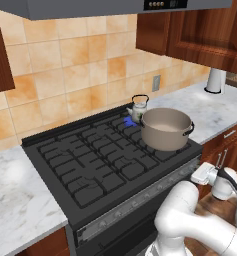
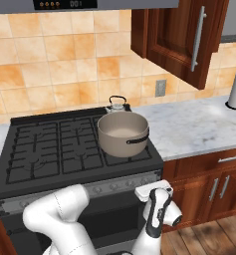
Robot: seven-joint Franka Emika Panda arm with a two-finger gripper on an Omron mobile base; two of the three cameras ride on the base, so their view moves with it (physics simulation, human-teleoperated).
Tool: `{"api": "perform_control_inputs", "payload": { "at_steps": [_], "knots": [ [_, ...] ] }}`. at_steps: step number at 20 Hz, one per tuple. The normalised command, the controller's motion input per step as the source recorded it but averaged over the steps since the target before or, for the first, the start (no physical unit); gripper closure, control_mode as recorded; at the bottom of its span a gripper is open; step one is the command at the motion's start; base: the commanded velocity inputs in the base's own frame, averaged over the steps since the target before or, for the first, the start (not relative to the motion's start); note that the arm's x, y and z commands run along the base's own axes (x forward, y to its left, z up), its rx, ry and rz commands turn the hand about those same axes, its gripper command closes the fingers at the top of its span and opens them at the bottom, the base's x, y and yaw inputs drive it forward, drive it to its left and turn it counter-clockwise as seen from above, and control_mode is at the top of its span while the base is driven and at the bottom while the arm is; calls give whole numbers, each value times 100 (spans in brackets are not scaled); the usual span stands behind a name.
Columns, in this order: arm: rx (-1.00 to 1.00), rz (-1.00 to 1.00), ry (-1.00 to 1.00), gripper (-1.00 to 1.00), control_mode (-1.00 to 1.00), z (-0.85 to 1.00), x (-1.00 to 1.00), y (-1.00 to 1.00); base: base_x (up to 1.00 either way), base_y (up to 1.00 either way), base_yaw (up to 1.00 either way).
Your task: Pick the kettle from the cabinet and place it on a stove burner. Then pick the pot from the counter and place it on another stove burner. Finally, turn both burners on.
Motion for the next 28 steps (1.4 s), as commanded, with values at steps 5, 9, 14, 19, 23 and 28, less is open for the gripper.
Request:
{"api": "perform_control_inputs", "payload": {
  "at_steps": [5, 9, 14, 19, 23, 28],
  "knots": [
    [0, 1, -1, 100, -100, 0, -7, 3, 0, 0, 0],
    [-10, 2, -4, 100, -100, 0, -12, 0, 0, 0, 0],
    [-24, 2, -5, 100, -100, 0, -8, 0, 0, 0, 0],
    [-27, 5, -3, 100, -100, 0, -4, 0, 0, 0, 0],
    [-27, 6, -4, 100, -100, 0, -6, 0, 0, 0, 0],
    [-27, 5, -8, 100, -100, 0, -8, 0, 0, 0, 0]
  ]
}}
